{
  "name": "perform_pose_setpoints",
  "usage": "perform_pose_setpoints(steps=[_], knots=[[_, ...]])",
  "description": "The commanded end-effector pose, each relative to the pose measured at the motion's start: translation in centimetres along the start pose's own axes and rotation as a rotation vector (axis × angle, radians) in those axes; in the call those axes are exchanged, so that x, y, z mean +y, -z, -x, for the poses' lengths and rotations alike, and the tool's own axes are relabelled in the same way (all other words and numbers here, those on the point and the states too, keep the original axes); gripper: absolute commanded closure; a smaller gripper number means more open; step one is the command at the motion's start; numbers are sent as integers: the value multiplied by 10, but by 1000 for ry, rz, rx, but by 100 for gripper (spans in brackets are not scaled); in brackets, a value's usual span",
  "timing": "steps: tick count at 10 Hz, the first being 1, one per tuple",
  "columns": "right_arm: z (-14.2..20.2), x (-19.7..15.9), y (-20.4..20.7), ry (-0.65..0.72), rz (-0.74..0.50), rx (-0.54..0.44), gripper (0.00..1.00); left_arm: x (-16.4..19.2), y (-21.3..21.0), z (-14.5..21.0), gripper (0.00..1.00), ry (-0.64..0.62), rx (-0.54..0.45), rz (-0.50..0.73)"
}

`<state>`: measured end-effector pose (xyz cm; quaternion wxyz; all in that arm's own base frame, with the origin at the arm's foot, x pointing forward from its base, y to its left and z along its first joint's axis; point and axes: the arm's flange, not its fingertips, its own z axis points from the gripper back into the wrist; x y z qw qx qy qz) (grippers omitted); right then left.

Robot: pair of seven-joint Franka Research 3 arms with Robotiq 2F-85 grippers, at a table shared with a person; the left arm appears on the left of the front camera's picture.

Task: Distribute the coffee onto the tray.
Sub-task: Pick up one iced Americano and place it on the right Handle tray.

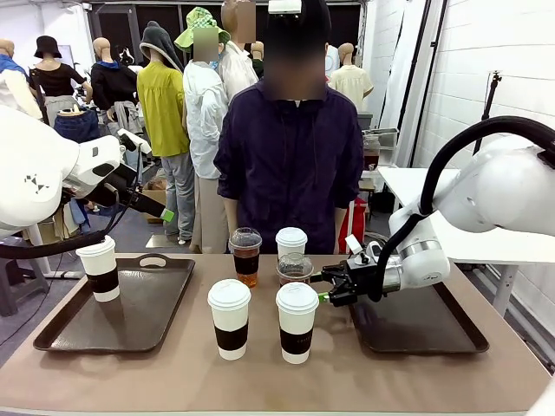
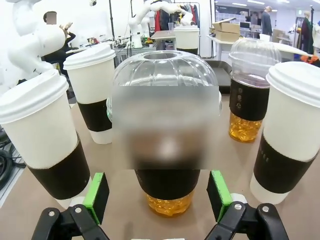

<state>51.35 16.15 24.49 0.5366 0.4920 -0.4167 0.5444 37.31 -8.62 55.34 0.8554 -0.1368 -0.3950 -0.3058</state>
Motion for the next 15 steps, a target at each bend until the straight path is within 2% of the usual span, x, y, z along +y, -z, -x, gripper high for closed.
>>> perform_pose_setpoints(steps=[1,15], knots=[[2,-5,11,-26,26,-6,0,1,-1,1,0,-3,-3,3],[3,-12,55,2,53,-11,0,1,-1,1,0,-3,-3,3]])
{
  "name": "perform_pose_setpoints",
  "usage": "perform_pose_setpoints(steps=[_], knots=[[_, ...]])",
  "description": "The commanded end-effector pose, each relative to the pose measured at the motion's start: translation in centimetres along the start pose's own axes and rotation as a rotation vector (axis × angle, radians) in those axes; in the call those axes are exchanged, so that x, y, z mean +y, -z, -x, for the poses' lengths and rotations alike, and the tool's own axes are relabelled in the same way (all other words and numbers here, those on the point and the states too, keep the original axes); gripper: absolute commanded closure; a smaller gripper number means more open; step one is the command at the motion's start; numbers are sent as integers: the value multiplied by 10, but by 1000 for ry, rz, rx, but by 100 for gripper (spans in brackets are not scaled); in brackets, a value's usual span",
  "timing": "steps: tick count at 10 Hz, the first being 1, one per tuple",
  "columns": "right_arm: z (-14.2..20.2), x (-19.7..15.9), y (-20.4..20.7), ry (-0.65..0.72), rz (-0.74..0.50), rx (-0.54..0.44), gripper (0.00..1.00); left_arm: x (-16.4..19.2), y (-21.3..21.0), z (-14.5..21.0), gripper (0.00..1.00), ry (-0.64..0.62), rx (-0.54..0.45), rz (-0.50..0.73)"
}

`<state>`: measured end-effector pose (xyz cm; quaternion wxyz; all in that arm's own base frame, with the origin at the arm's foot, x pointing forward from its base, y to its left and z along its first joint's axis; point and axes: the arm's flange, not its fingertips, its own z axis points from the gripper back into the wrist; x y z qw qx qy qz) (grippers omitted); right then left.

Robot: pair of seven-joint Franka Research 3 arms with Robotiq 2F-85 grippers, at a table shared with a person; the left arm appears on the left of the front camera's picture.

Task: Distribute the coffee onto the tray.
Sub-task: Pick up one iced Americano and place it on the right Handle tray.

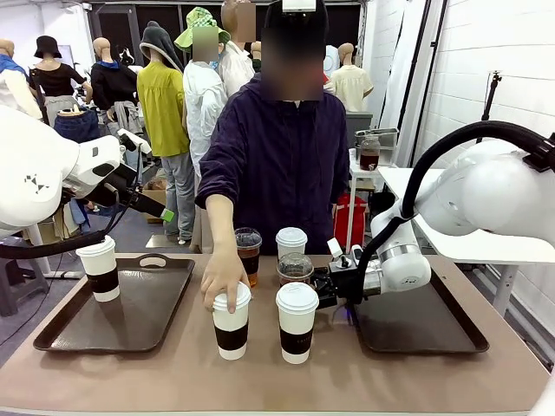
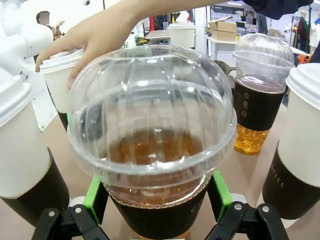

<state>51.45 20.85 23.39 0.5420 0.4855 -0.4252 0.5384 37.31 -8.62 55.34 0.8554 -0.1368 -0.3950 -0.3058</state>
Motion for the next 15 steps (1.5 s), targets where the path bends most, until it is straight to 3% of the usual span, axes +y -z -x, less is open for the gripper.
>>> perform_pose_setpoints(steps=[1,2,3,9,15], knots=[[0,-5,8,37,27,7,6,1,-1,1,0,-3,-3,3],[1,-5,7,17,25,-7,25,1,-1,1,0,-3,-3,3],[1,-5,5,30,15,-20,33,1,-1,1,0,-3,-3,3],[-16,0,-19,72,11,-32,33,1,-1,1,0,-3,-3,3],[-59,31,-111,76,-11,11,33,1,-1,1,0,-3,-3,3]])
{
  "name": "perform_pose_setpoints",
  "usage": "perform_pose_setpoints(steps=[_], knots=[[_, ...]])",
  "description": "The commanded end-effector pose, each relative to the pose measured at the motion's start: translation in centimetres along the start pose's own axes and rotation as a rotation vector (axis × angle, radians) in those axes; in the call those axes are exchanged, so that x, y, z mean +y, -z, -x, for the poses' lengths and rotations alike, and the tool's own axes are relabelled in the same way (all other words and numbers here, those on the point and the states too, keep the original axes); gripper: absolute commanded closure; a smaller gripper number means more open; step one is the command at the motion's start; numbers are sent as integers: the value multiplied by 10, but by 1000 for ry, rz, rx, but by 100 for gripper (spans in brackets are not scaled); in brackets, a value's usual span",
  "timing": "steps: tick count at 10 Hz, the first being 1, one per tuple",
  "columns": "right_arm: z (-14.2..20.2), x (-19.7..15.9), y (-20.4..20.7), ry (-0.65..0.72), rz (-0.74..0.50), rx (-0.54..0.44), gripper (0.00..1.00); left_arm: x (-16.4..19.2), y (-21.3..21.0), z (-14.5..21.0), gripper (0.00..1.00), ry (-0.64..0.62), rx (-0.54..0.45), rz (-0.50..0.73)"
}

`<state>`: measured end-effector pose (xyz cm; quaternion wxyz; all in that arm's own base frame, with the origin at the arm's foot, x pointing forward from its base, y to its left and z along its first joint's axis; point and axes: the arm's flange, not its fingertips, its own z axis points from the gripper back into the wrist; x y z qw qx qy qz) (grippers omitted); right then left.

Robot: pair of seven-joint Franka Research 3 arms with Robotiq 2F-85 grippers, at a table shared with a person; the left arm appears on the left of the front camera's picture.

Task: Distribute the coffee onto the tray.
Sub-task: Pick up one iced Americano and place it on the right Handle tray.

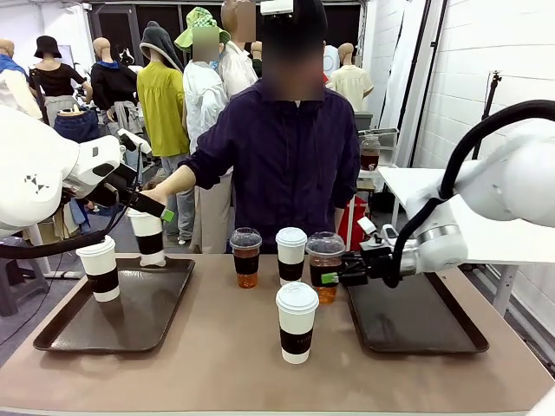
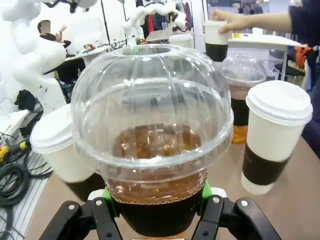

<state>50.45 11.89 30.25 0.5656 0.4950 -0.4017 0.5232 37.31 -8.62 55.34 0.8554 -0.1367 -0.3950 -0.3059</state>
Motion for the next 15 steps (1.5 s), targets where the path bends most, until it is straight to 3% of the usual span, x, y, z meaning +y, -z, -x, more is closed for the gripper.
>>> perform_pose_setpoints(steps=[1,8,15], knots=[[-6,19,-27,-9,-1,2,33,1,-1,1,0,-3,-3,4],[29,53,-118,-104,101,-43,33,1,-1,1,0,-3,-3,4],[67,59,-115,-145,41,-33,33,1,-1,1,0,-3,-3,4]])
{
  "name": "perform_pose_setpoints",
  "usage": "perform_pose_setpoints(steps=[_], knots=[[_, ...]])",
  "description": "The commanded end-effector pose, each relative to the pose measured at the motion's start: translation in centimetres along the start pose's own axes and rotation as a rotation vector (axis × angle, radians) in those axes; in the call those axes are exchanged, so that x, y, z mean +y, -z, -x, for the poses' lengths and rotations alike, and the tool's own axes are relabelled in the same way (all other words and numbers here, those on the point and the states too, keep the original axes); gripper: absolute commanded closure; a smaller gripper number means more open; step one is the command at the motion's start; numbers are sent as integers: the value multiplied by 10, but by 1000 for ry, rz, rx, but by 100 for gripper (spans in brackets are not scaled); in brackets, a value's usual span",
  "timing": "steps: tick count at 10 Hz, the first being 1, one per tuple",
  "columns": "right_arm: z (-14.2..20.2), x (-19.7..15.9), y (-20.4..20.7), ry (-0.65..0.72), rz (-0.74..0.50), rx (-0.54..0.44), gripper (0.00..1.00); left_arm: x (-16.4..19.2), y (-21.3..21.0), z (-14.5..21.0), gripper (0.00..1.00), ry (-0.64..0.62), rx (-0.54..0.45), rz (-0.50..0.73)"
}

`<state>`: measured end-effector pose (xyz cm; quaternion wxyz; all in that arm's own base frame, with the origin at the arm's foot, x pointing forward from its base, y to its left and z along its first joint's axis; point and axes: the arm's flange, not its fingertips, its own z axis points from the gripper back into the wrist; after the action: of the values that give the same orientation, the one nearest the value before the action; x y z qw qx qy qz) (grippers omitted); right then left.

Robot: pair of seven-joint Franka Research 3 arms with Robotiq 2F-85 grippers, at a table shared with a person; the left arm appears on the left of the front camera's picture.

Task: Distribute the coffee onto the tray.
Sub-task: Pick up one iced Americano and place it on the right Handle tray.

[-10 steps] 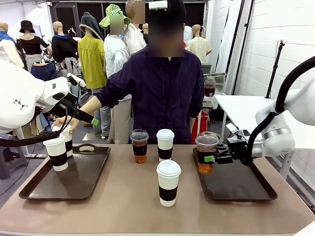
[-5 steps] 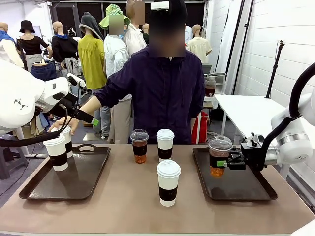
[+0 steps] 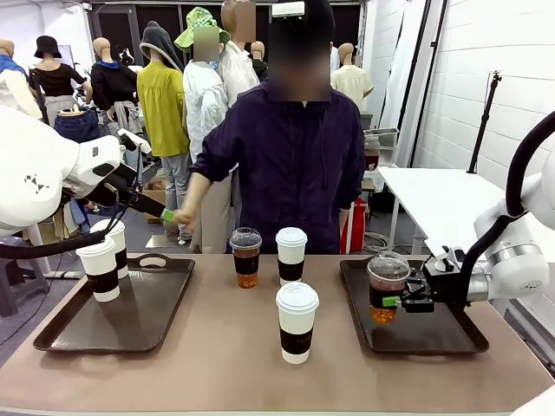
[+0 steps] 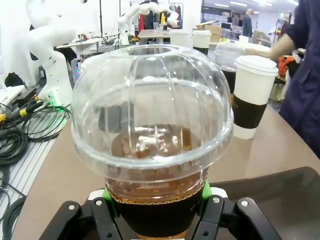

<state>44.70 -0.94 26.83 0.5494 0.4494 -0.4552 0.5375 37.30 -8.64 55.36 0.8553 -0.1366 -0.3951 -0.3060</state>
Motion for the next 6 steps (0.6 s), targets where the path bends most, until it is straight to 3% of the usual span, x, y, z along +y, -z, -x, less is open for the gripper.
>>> perform_pose_setpoints(steps=[1,6], knots=[[7,0,4,-5,-52,-23,33,1,-1,1,0,-4,-3,4],[19,-5,9,4,-90,17,33,1,-1,1,0,-4,-3,4]])
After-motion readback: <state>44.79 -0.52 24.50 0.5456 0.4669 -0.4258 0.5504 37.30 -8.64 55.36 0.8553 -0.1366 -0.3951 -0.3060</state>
